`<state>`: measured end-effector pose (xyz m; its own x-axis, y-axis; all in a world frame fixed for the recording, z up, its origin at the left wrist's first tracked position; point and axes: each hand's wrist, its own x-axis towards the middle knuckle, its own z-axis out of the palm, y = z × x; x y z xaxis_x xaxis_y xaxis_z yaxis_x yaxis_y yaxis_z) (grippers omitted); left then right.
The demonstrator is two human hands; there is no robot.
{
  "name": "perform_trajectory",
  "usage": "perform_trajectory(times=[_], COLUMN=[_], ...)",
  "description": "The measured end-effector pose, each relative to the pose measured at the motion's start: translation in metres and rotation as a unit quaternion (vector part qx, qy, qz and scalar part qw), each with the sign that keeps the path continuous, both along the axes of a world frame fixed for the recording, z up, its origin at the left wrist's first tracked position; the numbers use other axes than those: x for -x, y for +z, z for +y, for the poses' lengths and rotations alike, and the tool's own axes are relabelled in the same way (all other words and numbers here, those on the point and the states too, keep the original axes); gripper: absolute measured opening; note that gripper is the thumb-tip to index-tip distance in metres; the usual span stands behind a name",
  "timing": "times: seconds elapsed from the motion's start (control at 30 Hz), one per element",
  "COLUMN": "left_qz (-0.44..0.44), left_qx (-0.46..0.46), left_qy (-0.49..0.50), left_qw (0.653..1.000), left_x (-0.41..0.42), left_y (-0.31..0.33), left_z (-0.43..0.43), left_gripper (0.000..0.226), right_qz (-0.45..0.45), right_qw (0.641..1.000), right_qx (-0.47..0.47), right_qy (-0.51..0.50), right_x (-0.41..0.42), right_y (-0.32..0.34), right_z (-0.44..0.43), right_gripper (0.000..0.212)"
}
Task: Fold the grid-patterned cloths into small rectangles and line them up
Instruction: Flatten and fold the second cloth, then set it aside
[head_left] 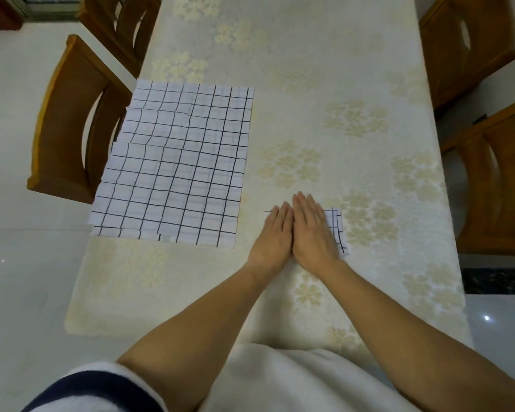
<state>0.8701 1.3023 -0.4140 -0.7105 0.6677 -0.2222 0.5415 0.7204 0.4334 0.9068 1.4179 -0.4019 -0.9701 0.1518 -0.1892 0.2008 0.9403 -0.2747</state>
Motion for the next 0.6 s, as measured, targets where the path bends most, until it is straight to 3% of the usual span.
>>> perform_trajectory(times=[0.2, 0.6], left_qz=[0.007, 0.023], left_qx=[0.083, 0.135], left_qy=[-0.017, 0.003], left_qw=[0.996, 0.991], left_x=[-0.006, 0.002], left_y=[-0.009, -0.006], left_z=[-0.005, -0.033], left_gripper=[0.061, 0.063], right_qz=[-0.039, -0.072], right_qw=[0.998, 0.993], right_qx=[-0.045, -0.089], right_qy=[0.03, -0.016], right_x=[-0.013, -0.032], right_y=[-0.023, -0.024], right_z=[0.011, 0.071], right_gripper=[0.062, 0.065])
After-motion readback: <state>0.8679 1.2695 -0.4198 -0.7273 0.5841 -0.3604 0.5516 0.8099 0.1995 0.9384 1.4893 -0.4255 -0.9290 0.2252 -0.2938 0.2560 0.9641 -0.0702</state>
